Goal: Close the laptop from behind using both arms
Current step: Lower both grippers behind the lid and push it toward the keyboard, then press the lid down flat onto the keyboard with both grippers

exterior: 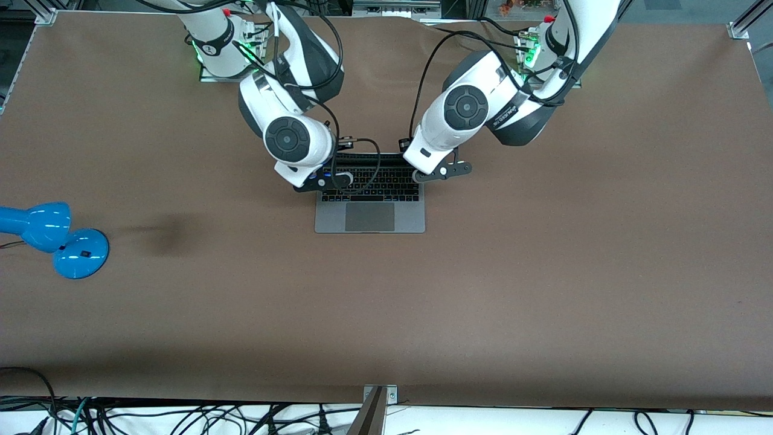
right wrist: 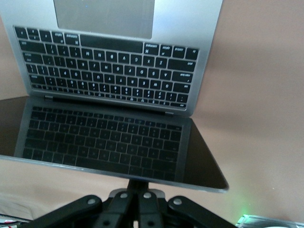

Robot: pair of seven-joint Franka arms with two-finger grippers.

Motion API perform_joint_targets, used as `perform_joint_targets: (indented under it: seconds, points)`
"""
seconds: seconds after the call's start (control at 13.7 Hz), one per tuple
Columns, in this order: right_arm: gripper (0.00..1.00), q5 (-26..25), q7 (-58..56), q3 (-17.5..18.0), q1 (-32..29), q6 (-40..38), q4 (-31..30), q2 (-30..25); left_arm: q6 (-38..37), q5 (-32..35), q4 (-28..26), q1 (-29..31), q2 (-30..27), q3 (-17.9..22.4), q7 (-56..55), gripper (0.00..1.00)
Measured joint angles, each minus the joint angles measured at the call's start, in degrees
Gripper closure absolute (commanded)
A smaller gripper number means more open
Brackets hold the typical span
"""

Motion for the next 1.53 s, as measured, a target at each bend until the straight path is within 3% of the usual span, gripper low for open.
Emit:
perform_joint_targets:
  seconds: [1.31,1.53]
  points:
    - [1.00,0.0,-0.2,0.0,-4.0,0.0,10.6,9.7,0.3,2.5,5.9,0.1,8.2,1.6,0.0,1.00]
    - [1.00,0.0,-0.2,0.0,-4.4,0.1,12.2,11.4,0.4,5.5,7.5,0.0,10.6,1.7,-0.2,1.00]
